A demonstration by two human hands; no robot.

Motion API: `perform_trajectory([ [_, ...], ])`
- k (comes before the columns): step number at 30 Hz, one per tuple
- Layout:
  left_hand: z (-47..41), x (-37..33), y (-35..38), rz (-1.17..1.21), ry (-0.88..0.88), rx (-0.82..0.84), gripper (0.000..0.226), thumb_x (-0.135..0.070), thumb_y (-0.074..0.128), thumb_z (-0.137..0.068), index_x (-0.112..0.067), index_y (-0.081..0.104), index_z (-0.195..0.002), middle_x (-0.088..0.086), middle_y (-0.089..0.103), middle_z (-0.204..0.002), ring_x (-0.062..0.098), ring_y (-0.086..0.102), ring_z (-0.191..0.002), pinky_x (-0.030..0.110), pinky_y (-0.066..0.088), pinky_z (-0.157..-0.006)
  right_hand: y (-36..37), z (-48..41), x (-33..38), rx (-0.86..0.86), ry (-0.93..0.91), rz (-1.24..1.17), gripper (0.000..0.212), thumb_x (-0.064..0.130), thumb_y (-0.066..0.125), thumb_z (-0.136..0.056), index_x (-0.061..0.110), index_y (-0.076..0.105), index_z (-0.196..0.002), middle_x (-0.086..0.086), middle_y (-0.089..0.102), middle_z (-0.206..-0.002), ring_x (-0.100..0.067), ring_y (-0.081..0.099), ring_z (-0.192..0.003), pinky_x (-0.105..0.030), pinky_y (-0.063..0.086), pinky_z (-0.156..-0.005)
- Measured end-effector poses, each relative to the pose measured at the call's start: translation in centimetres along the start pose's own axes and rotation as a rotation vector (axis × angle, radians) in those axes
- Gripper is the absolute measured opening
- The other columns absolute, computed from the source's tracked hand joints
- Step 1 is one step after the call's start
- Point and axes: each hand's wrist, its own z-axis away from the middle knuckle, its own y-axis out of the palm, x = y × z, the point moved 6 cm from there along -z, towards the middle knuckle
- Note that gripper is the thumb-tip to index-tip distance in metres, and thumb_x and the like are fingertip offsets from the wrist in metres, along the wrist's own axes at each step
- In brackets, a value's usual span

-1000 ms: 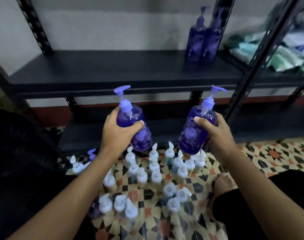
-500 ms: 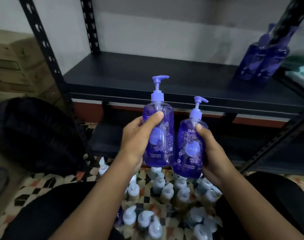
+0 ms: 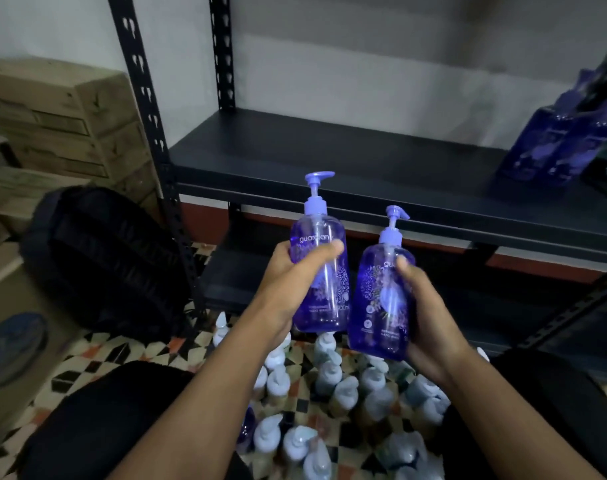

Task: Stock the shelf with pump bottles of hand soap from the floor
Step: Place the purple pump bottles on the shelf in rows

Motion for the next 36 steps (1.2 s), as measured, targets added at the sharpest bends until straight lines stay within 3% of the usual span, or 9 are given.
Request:
perform_trajectory([
  [3, 0.6, 1.1, 1.7, -0.111, 0.068, 0.041, 0.064, -0.011, 0.093, -0.064, -0.019, 0.057, -0.117, 0.007, 0.073, -0.103, 0.021, 0.075, -0.084, 0.041, 0.061, -0.072, -1.6, 2.6, 1.5, 0.006, -0.028, 0.094, 0.081, 0.040, 0.091, -0.062, 0.003, 0.061, -0.127, -0.023, 0.067, -0.123, -0.046, 0.062, -0.113, -0.064, 0.047, -0.101],
  [5, 1.0, 1.7, 3.4, -0.163, 0.090, 0.092, 0.067, -0.015, 0.095, -0.057, -0.020, 0.061, -0.115, 0.004, 0.076, -0.098, 0.020, 0.076, -0.085, 0.040, 0.061, -0.074, -3.4, 4.4, 3.1, -0.049, -0.078, 0.116, 0.083, 0.035, 0.096, -0.055, 0.007, 0.062, -0.124, -0.020, 0.068, -0.112, -0.043, 0.063, -0.105, -0.064, 0.051, -0.096],
  [10, 2.1, 3.3, 8.7, -0.187, 0.066, 0.135, 0.062, -0.035, 0.093, -0.051, -0.015, 0.071, -0.105, 0.007, 0.078, -0.092, 0.024, 0.075, -0.081, 0.041, 0.059, -0.077, -8.0, 8.5, 7.4, -0.167, -0.185, 0.056, 0.053, 0.025, 0.084, -0.075, 0.013, 0.064, -0.122, -0.011, 0.070, -0.100, -0.025, 0.069, -0.086, -0.043, 0.059, -0.073],
  [17, 2.0, 3.6, 16.7, -0.125, 0.068, 0.187, 0.029, -0.022, 0.077, -0.084, -0.016, 0.067, -0.110, 0.006, 0.074, -0.091, 0.021, 0.070, -0.080, 0.041, 0.059, -0.077, -13.9, 11.4, 11.7, -0.300, -0.267, -0.014, 0.042, 0.032, 0.074, -0.079, 0.018, 0.062, -0.117, -0.005, 0.071, -0.091, -0.020, 0.070, -0.077, -0.041, 0.057, -0.069],
  [19, 1.5, 2.8, 18.7, -0.140, 0.102, 0.207, 0.041, -0.024, 0.085, -0.076, -0.015, 0.065, -0.111, 0.007, 0.072, -0.093, 0.021, 0.069, -0.081, 0.041, 0.059, -0.077, -15.2, 11.9, 12.7, -0.335, -0.286, -0.013, 0.043, 0.029, 0.076, -0.079, 0.017, 0.059, -0.116, -0.005, 0.072, -0.090, -0.021, 0.071, -0.076, -0.040, 0.057, -0.066],
  [23, 0.0, 1.0, 22.8, -0.238, 0.209, 0.284, 0.069, -0.037, 0.092, -0.047, -0.014, 0.064, -0.107, 0.002, 0.072, -0.088, 0.015, 0.068, -0.076, 0.034, 0.058, -0.073, -17.4, 12.3, 15.0, -0.393, -0.317, 0.141, 0.069, 0.030, 0.095, -0.059, 0.012, 0.061, -0.116, -0.009, 0.074, -0.096, -0.023, 0.073, -0.081, -0.041, 0.059, -0.069],
  [28, -2.5, -0.5, 27.2, -0.324, 0.259, 0.303, 0.061, -0.034, 0.089, -0.055, -0.014, 0.067, -0.108, 0.007, 0.077, -0.093, 0.019, 0.073, -0.079, 0.035, 0.059, -0.074, -19.8, 11.4, 19.4, -0.462, -0.438, 0.257, 0.054, 0.026, 0.092, -0.064, 0.018, 0.064, -0.110, -0.010, 0.075, -0.099, -0.028, 0.074, -0.088, -0.049, 0.061, -0.082],
  [32, -4.8, -2.7, 31.1, -0.325, 0.365, 0.337, 0.057, -0.032, 0.087, -0.058, -0.019, 0.064, -0.108, 0.001, 0.075, -0.094, 0.016, 0.073, -0.083, 0.034, 0.060, -0.078, -21.1, 9.5, 24.4, -0.496, -0.583, 0.300, 0.041, 0.020, 0.087, -0.074, 0.022, 0.066, -0.109, -0.005, 0.076, -0.099, -0.022, 0.074, -0.087, -0.039, 0.059, -0.077],
  [36, -7.7, -5.0, 34.6, -0.316, 0.444, 0.346, 0.058, -0.035, 0.087, -0.059, -0.023, 0.064, -0.110, 0.000, 0.076, -0.098, 0.015, 0.074, -0.087, 0.034, 0.059, -0.080, -22.2, 6.7, 29.3, -0.517, -0.689, 0.407, 0.042, 0.025, 0.086, -0.078, 0.027, 0.065, -0.114, 0.002, 0.076, -0.104, -0.015, 0.074, -0.093, -0.035, 0.059, -0.082],
])
